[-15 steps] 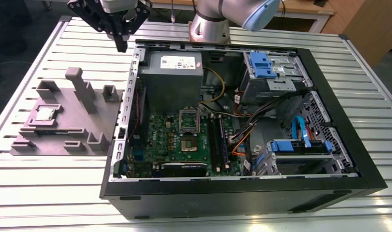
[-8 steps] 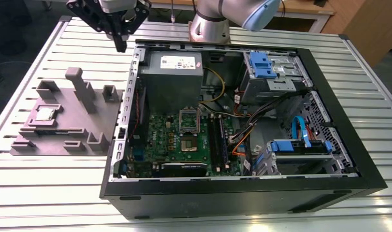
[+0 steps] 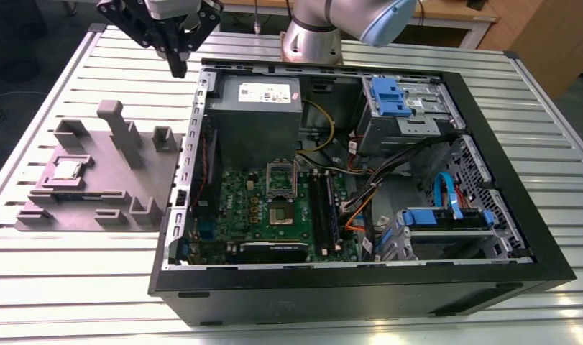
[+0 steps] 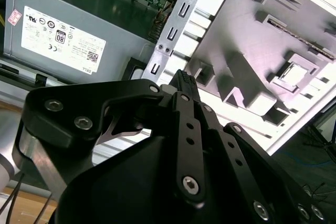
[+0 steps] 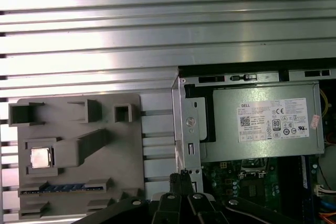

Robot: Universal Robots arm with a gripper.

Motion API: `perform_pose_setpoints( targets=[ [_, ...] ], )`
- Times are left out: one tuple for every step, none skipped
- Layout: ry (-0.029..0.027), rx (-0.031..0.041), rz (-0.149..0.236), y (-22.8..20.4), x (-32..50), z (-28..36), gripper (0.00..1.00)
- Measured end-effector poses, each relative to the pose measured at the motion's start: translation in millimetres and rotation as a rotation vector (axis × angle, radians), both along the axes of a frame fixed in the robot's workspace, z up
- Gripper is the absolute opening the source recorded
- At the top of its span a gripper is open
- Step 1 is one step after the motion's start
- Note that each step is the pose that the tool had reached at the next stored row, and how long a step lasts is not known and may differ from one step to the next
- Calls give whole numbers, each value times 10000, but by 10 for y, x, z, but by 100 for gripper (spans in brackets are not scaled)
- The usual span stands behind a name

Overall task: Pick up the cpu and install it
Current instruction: 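Reach for the cpu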

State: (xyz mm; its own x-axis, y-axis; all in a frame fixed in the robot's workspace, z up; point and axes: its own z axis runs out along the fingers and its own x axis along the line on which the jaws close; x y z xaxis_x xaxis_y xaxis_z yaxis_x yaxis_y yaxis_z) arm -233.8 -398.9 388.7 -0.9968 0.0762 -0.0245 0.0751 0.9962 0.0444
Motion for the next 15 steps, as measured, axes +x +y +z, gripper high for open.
perform_pose_setpoints(
  targets=[
    [0, 0, 0, 0, -2, 0, 11],
    [0, 0, 0, 0, -5, 0, 11],
    [0, 0, 0, 0, -7, 0, 11],
    [0, 0, 0, 0, -9, 0, 11],
    [0, 0, -1, 0, -12, -1, 11],
    [0, 0, 0, 0, -14, -1, 11],
    [0, 0, 0, 0, -16, -1, 11],
    [0, 0, 0, 0, -19, -1, 11],
    [1, -1, 0, 0, -21, -1, 11],
    [0, 0, 0, 0, -24, -2, 11],
    [0, 0, 0, 0, -26, -2, 11],
    [1, 0, 0, 0, -28, -2, 11],
    [0, 0, 0, 0, -31, -2, 11],
    [0, 0, 0, 0, -33, -2, 11],
    [0, 0, 0, 0, -35, -3, 11]
  ],
)
